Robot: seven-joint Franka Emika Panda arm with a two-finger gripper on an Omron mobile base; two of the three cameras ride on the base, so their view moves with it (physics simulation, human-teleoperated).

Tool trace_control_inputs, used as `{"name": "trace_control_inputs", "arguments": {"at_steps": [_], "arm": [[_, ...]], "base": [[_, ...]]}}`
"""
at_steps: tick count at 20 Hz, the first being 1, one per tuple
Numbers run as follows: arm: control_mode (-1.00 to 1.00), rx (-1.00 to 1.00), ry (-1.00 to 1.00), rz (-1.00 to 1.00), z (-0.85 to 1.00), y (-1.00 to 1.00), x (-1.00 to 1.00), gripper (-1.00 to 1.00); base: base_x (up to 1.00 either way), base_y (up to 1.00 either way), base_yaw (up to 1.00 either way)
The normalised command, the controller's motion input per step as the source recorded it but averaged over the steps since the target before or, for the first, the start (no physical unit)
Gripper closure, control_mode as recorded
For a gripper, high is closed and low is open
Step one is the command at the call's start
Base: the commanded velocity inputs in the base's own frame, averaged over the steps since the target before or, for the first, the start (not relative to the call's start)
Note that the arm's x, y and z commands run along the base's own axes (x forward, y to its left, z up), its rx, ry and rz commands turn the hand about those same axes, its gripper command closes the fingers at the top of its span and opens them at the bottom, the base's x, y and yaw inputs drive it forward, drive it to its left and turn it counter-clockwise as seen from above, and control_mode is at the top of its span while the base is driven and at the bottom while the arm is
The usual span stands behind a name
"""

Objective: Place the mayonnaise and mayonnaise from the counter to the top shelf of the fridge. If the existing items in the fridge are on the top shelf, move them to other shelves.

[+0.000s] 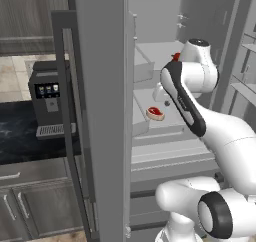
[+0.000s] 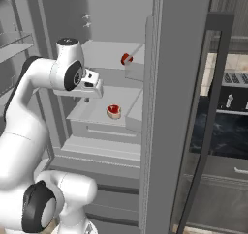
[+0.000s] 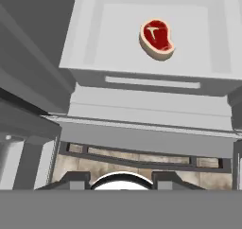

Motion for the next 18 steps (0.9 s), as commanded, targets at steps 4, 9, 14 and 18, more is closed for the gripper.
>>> {"name": "trace_control_inputs", "arguments": {"at_steps": [4,9,14,18], "arm": [[-1.0,0.0,-0.12,0.0,0.0,0.0,-0.07,-1.0],[-1.0,0.0,-0.52,-0.03,0.36,-0.02,-0.53,-1.0],[-1.0,0.0,-0.4,-0.18,0.74,-0.12,-0.34,-1.0],[-1.0,0.01,-0.29,-0.26,0.84,-0.32,-0.16,-1.0]], "base": [[0.0,0.0,0.0],[0.0,0.0,0.0],[0.0,0.0,0.0],[0.0,0.0,0.0]]}}
